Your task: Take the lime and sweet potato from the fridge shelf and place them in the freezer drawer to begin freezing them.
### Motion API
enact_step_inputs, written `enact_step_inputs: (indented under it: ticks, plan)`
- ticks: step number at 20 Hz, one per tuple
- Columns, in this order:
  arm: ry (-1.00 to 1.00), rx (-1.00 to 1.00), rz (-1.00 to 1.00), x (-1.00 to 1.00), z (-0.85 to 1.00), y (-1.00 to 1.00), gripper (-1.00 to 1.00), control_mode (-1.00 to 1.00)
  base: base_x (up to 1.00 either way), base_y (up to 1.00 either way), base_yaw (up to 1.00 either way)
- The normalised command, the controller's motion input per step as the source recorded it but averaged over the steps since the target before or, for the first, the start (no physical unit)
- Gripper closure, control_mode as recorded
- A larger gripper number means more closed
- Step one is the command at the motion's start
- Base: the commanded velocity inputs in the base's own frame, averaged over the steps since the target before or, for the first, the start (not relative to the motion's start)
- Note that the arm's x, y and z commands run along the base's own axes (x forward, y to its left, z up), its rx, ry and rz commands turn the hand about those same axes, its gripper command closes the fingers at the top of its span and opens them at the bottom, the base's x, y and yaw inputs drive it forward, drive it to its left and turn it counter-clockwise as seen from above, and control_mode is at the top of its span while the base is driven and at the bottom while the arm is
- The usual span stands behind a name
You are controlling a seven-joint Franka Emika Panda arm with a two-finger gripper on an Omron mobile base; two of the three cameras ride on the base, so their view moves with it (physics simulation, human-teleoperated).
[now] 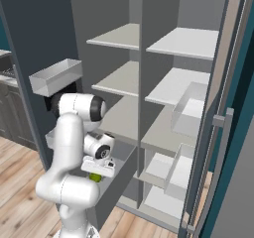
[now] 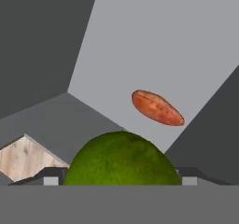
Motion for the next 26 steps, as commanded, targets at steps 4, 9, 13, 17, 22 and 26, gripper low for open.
enact_step_inputs:
  ticks: [4,9,13,17,22,26]
  plan:
    - [-0.04,0.0,0.0,0.15,-0.43,0.0,1.0,-1.0,0.0,0.0,0.0]
    - [0.0,0.0,0.0,0.28,-0.33,0.0,1.0,-1.0,0.0,0.0,0.0]
    - [0.0,0.0,0.0,0.26,-0.3,0.0,1.0,-1.0,0.0,0.0,0.0]
    - [0.0,0.0,0.0,0.13,-0.35,0.0,1.0,-1.0,0.0,0.0,0.0]
    - [0.0,0.0,0.0,-0.03,-0.61,0.0,1.0,-1.0,0.0,0.0,0.0]
    - [0.0,0.0,0.0,-0.09,-0.63,0.0,1.0,-1.0,0.0,0.0,0.0]
